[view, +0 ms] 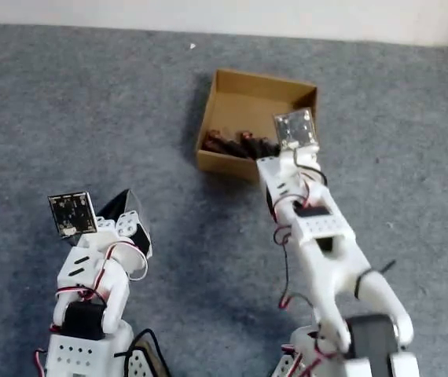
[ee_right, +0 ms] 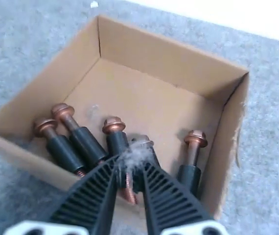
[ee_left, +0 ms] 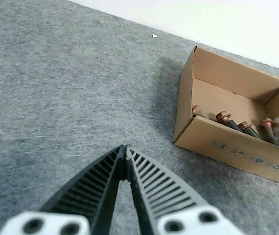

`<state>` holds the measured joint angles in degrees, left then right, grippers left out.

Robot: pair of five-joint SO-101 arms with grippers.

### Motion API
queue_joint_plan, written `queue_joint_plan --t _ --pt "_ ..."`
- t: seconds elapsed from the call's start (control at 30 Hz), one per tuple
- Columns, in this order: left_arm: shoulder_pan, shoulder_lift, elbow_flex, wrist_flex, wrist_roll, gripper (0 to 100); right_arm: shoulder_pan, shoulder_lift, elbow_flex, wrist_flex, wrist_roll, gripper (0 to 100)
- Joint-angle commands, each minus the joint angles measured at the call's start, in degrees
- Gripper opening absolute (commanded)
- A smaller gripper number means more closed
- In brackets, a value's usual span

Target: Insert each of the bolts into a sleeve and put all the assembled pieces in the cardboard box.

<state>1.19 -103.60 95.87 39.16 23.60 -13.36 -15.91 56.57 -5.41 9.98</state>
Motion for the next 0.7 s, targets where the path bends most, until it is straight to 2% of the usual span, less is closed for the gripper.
queue_joint_plan --t 0.0,0.37,0.67 --pt "-0.6 -0.2 1.4 0.0 0.4 1 -0.7 -9.7 3.8 -1.5 0.5 0.5" --pt "-0.6 -0.2 1.4 0.0 0.4 1 -1.5 -27.4 14.1 -1.5 0.5 0.5" --pt "-0.6 -0.2 1.4 0.0 0.4 1 -5.1 -40.1 22.0 -1.5 0.5 0.5"
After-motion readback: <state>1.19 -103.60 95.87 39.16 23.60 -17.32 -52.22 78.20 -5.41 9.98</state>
